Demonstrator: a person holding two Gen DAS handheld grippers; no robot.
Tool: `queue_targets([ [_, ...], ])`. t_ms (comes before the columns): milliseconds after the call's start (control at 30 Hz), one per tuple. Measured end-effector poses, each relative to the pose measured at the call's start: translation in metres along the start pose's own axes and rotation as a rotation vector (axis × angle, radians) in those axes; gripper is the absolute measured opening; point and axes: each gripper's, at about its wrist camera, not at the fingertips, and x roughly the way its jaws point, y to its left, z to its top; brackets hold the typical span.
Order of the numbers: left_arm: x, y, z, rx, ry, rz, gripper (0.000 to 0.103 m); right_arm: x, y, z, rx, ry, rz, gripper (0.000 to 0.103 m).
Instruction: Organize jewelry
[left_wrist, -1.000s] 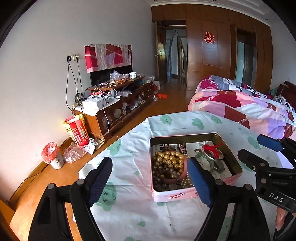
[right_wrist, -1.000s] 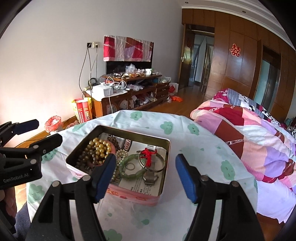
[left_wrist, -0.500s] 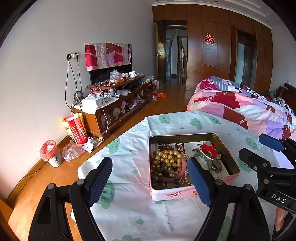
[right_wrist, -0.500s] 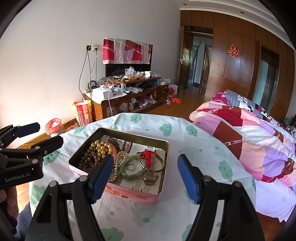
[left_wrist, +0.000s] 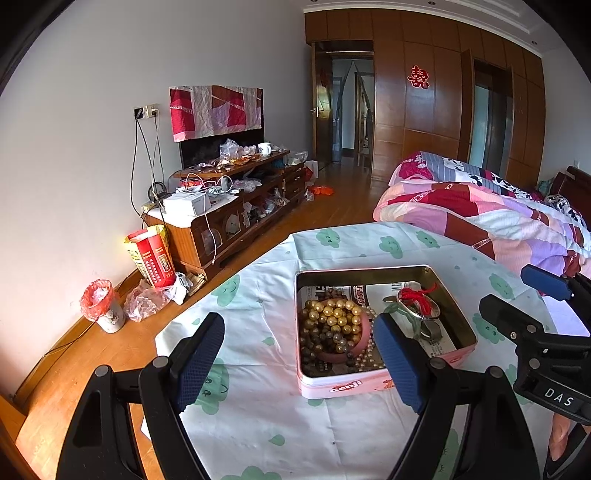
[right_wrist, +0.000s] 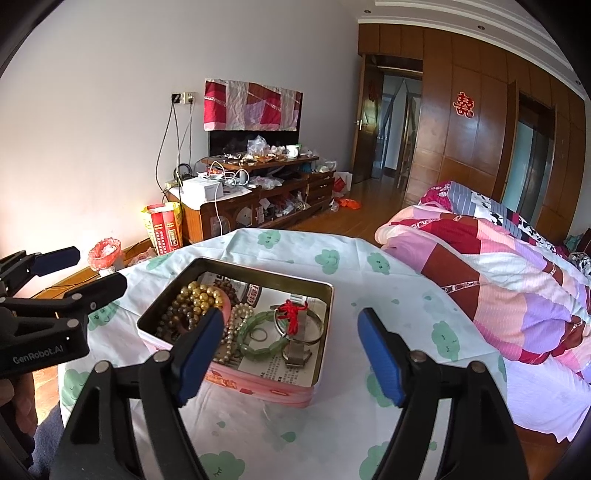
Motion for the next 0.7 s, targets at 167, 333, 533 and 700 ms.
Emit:
queue_targets([
  [167, -0.0002, 0.0005, -0.0003, -0.002, 0.004, -0.001, 0.083, 0.0003, -0.0007, 0.0007, -0.001, 0.005, 0.001, 0.077],
  [333, 0.0008, 0.0005, 0.0, -0.002, 0.01, -0.001, 0.083, 0.0004, -0.0008, 0.0006, 0.0, 0.005, 0.001, 0.077],
  [533, 0.0013, 0.0008, 0.0001, -0.001, 0.01, 0.001, 0.083, 0.0006, -0.0014, 0.0003, 0.001, 0.008, 0.0, 0.077],
  [700, 0.0013, 0.0009, 0.0003, -0.001, 0.011, 0.001, 0.083, 0.0001, -0.0029, -0.0003, 0.003, 0.009, 0.0, 0.077],
])
